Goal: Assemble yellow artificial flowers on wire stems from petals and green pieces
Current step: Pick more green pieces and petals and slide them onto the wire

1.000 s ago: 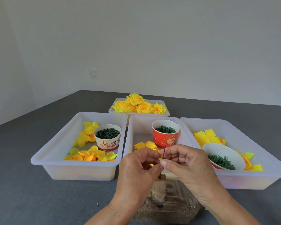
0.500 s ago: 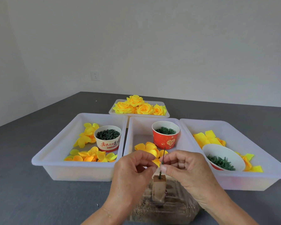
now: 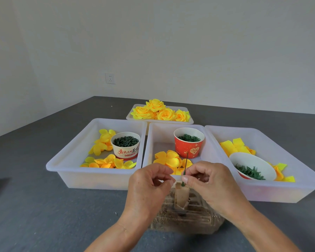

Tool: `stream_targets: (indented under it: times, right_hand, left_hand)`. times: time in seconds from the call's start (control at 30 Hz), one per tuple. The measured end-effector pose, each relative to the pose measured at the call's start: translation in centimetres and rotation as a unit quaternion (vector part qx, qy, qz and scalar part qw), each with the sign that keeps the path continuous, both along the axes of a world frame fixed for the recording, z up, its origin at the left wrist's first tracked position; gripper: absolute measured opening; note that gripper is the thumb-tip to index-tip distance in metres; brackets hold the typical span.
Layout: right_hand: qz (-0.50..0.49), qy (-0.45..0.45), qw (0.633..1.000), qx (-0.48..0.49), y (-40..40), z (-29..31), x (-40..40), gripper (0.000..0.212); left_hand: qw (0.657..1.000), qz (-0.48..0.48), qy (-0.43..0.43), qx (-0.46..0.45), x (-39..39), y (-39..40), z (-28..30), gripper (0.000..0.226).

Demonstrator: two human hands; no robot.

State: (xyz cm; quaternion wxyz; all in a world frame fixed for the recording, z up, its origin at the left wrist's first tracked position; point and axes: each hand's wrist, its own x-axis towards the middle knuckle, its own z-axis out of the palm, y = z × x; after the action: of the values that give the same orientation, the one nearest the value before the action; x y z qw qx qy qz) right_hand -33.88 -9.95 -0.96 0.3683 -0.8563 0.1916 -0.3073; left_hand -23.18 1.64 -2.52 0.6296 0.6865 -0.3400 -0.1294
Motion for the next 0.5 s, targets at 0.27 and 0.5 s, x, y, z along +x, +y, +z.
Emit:
stream_targets:
  times: [0.27, 0.5]
  right_hand:
    - [0.019, -0.027, 0.994, 0.106, -0.14, -0.39, -0.34, 0.023]
    - [0.006, -0.039, 0.995, 0.095, -0.17, -0.05, -0.53, 0.027]
  left_hand:
    - [1.0, 0.0, -0.004, -0.002, -0.91, -0.26, 0.67, 0.021]
    - [0.999, 0.033, 0.0, -0.002, -0.25, 0.19, 0.91, 0.024]
